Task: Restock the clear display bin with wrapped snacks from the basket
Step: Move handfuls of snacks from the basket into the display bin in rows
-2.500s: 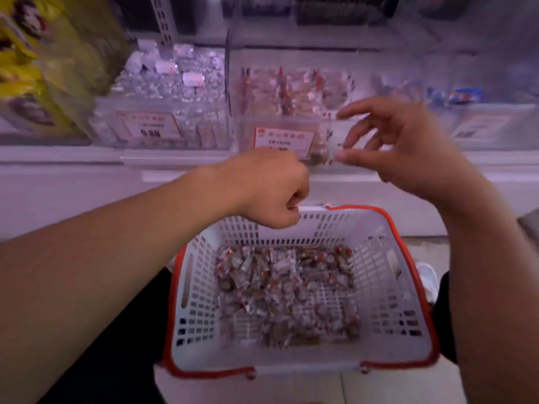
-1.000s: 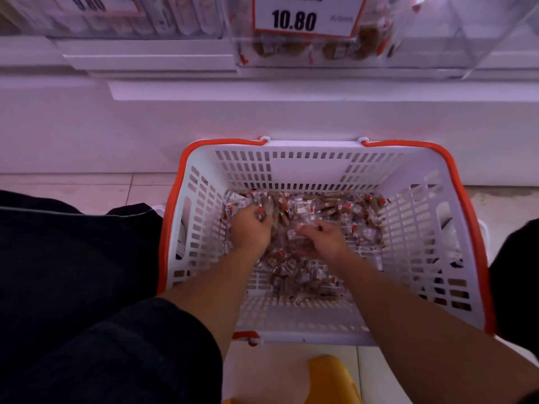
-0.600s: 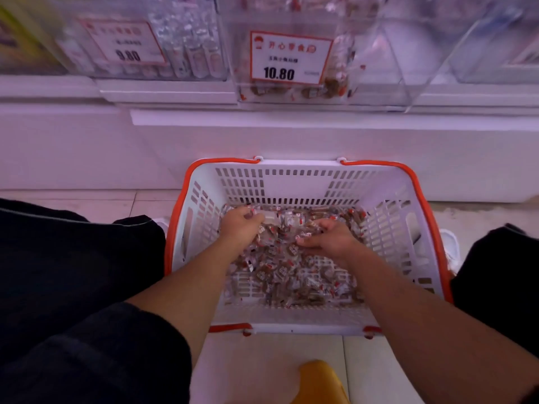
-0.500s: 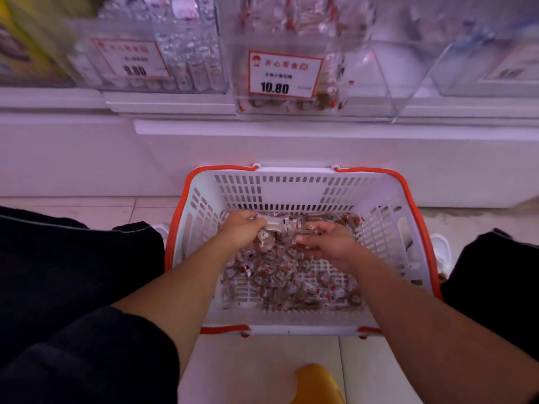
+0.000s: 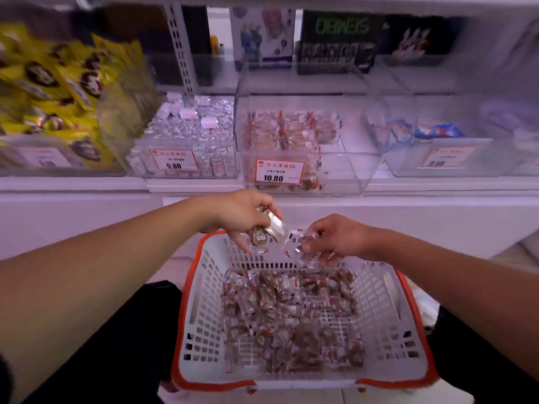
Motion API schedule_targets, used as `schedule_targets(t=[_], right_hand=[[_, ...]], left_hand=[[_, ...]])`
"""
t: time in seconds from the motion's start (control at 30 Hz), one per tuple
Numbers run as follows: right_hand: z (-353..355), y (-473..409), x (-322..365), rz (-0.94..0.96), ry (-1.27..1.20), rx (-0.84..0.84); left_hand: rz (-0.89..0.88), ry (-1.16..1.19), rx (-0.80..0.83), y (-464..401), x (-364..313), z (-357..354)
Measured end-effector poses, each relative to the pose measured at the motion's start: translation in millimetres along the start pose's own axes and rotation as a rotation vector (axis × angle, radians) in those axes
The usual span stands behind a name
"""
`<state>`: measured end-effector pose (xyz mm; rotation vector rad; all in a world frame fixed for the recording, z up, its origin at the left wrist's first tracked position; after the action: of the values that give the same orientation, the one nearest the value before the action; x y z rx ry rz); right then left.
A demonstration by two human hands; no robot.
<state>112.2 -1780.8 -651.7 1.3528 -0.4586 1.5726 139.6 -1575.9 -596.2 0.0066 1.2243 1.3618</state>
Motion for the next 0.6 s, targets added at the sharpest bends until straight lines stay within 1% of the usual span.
schedule_targets(t=[0.07,0.1,0.13,0.2,0.27,0.3,0.33,0.4,0.47,0.53,0.6], right_hand=[[20,18,49,0.101,0.126,0.087],[32,28,71,0.157,0.129,0.102],[43,37,89,0.204,0.066,0.103],[64,54,115,0.257,-0.239,0.057],[78,63,128,0.342,-0.526,-0.041],[81,65,133,0.386,-0.606,-0.102],[81,64,136,0.426,-0.636,-0.165],[77,59,141,0.491,-0.560,-0.315],[76,56,145,0.518,-0.373,-0.473],[75,55,147,0.516,-0.241,-0.529],[73,53,145,0.496,-0.253,-0.517]], left_hand=[[-0.099,0.066,-0.018,23,-27,17],[-0.154,0.123,-0.032,33,-39,23],[-0.209,0.202,-0.049,42,-49,29],[-0.313,0.412,-0.093,54,-67,35],[-0.398,0.594,-0.179,57,-79,36],[-0.421,0.643,-0.221,55,-83,35],[-0.433,0.679,-0.233,53,-85,32],[-0.429,0.773,-0.170,49,-88,25],[-0.409,0.900,-0.084,45,-88,18],[-0.406,0.999,-0.052,41,-88,15],[-0.431,1.039,-0.071,39,-87,13]])
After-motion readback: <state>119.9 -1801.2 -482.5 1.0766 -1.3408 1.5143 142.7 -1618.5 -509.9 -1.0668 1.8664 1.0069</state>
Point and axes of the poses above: each hand's wrist, its own y-axis away from the middle knuckle, its own z-axis out of the back of the hand, x = y × z, the point moved 4 cm from there along -y, towards the middle knuckle, and after that the axes turned 13 degrees about z, right-handed, at the moved point
